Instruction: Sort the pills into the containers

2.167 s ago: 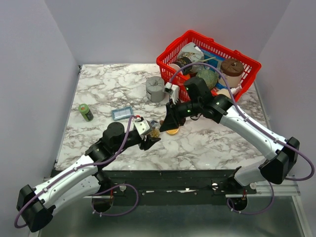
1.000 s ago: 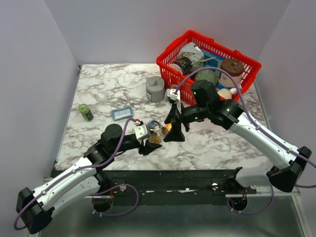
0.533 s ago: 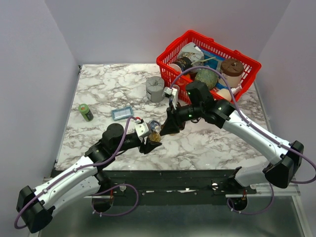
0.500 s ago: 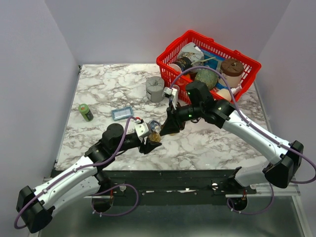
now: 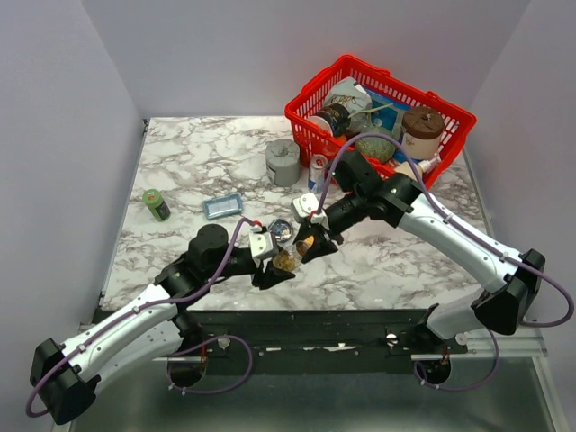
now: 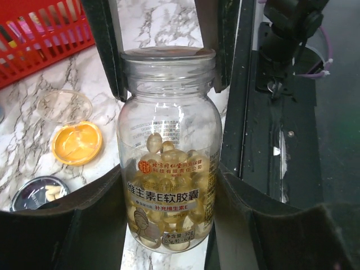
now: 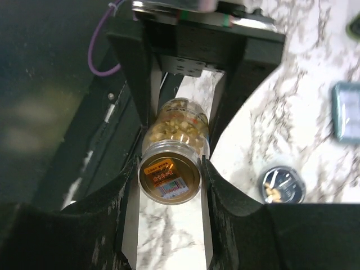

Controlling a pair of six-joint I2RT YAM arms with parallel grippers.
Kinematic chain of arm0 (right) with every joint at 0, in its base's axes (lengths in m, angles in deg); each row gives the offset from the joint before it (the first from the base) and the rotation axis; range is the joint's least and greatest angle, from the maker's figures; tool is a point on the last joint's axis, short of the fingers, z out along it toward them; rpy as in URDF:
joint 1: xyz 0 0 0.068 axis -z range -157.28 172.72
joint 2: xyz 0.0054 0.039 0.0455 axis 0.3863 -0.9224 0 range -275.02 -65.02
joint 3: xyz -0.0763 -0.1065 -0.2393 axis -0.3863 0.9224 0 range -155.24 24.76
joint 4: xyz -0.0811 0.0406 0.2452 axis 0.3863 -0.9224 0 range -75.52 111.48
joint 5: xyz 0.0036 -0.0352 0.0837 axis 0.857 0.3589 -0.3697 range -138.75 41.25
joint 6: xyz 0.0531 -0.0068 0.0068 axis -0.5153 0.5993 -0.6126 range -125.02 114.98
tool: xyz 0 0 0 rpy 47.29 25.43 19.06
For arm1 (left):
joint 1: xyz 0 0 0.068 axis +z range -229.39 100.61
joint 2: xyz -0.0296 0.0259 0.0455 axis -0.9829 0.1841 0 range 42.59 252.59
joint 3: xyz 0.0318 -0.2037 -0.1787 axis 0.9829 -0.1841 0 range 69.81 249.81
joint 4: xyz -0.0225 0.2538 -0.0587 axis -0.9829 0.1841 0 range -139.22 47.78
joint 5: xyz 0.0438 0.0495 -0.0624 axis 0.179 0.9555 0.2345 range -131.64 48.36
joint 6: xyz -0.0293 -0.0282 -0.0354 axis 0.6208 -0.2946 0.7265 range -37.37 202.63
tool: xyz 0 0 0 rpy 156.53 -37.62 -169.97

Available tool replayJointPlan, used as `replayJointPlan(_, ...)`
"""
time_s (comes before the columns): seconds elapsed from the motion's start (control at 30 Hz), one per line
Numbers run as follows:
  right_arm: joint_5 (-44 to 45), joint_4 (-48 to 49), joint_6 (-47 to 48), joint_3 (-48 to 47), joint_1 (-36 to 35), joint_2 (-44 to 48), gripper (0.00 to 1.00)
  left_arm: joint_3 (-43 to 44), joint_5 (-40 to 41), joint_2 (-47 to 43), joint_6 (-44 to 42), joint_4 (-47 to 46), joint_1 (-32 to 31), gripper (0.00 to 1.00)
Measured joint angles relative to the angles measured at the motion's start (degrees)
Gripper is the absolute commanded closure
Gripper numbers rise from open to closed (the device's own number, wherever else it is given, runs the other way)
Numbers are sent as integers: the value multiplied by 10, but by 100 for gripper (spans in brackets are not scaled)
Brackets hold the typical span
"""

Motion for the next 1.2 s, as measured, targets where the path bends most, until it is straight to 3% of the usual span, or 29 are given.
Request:
replayJointPlan(0.1, -3, -30, 80, -13, -8, -2, 59, 0, -13, 0, -2, -1, 0, 100)
replayJointPlan(0.13, -4, -33, 90, -14, -8, -2, 40, 0, -14, 0, -2, -2, 0, 100)
replayJointPlan(0.23, -4, -29, 78, -14, -9, -1, 14, 0, -14, 0, -2, -5, 0, 100)
replayJointPlan(0.37, 13, 4, -8, -14, -11, 4, 0, 0, -14, 0, -2, -6, 0, 100)
replayJointPlan(0.7, 106, 76, -323, -14, -8, 63, 1, 0, 33, -2, 14, -8, 0, 100)
replayJointPlan(1.0, 168, 99, -418, 17, -7, 50, 6, 0, 60, 0, 33, -18, 0, 100)
replayJointPlan(1.1, 177, 100, -429, 17, -7, 33, 25, 0, 62, 2, 35, -18, 0, 100)
replayJointPlan(1.13, 179, 101, -431, 17, -7, 29, 40, 0, 63, 3, 35, -18, 0, 100)
replayJointPlan(1.2, 179, 102, -433, 17, -7, 24, 51, 0, 66, 4, 35, -18, 0, 100)
